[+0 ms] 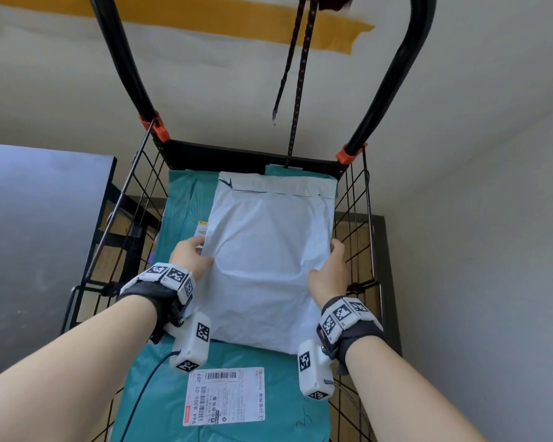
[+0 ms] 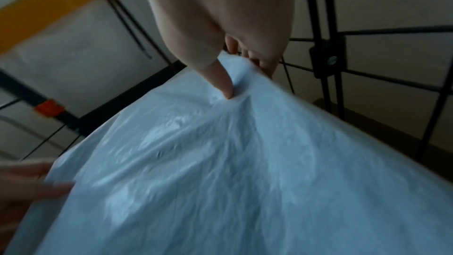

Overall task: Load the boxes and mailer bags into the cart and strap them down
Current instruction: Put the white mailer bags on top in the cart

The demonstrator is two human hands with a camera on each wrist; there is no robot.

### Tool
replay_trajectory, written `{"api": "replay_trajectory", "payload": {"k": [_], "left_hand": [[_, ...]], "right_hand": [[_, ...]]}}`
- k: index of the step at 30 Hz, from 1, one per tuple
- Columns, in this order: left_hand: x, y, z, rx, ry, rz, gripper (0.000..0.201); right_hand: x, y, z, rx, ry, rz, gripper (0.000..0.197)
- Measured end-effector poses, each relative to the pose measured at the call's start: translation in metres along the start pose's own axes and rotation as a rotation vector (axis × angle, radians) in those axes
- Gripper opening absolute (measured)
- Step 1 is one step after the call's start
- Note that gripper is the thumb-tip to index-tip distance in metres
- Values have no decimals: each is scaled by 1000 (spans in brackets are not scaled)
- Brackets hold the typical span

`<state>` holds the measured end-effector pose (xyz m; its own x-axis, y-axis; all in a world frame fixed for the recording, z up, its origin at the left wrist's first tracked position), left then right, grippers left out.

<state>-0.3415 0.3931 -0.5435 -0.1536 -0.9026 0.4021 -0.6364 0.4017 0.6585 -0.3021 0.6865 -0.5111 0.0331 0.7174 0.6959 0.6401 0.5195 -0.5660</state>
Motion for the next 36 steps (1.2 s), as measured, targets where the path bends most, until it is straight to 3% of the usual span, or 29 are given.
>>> {"api": "replay_trajectory", "payload": {"k": [4,7,9,12,18,24,29,32,36], "left_hand": [[-24,11,5,-39,-32,11,43],[-43,26,2,-165,-21,173,78],[-65,33,-4,-283,-106,395,88],[-99,22,-8,-303,-236,637,79],[-124,1,3,-268,-165,809,80],[-121,-6,-4,-137,-205,822,85],[-93,-10,-31,-24,-226,822,76],[-64,-3,-47,-63,-218,803,63],[-27,12,-81,-141,-252,709,46]], "right_hand": [[-6,-18,-5,223,51,-477,79],[-30,-11,1,277,-132,-649,71],[-41,0,5,230,-224,-632,73],[-53,14,13,157,-292,-577,81],[-78,37,30,136,-308,-479,92],[-76,35,25,140,-271,-498,95],[-56,23,2,71,-276,-507,86],[-41,19,-20,4,-286,-522,76],[-28,-5,-67,70,-298,-612,49]]}}
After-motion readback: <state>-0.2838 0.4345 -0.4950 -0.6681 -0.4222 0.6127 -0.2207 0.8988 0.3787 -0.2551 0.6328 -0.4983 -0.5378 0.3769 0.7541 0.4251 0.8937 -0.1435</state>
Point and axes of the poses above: each hand's wrist, its own z-axis towards the middle knuckle, its own x-axis out of the back of the hand, y = z × x, the point moved 9 cm from there along z, towards the middle knuckle, and after that the axes turned 7 degrees about -z, right-handed, at the moved point
